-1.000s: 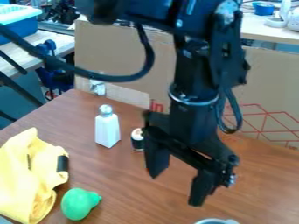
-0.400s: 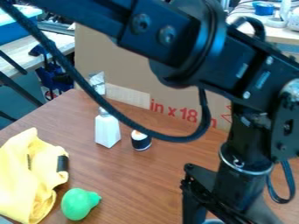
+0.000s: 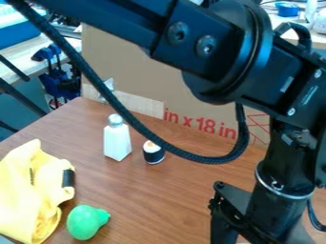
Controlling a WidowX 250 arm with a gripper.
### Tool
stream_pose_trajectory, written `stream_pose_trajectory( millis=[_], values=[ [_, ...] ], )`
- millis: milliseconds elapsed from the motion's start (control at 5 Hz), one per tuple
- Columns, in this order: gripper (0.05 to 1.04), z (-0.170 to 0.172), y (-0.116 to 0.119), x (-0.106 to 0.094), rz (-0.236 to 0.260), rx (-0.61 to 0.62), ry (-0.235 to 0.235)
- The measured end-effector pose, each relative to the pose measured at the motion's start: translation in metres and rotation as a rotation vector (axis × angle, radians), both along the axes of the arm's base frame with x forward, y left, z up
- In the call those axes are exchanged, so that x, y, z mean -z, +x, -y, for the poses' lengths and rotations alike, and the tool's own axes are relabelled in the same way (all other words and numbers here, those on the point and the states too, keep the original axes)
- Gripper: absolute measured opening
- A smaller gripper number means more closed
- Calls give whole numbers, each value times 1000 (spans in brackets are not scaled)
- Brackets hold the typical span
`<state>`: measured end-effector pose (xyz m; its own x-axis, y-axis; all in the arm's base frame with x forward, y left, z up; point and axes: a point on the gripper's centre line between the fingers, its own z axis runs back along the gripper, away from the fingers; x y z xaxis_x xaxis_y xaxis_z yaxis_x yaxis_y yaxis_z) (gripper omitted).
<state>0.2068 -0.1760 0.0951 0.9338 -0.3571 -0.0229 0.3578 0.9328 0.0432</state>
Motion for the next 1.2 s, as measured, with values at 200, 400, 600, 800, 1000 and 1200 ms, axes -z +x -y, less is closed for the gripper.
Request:
stream_pose_trajectory(
  millis=[200, 400, 600, 800, 1000, 1200],
  values=[
    [1005, -5, 6, 3, -16, -21, -4],
    [1005, -21, 18, 9, -31, -63, 3],
    [1004, -28, 38, 11, 3, -58, 37],
    [1004, -27, 53, 11, 22, -28, 44],
    [1004, -30, 61, 9, 55, 3, 76],
    [1004, -44, 78, 3, 181, 69, 142]
  ],
)
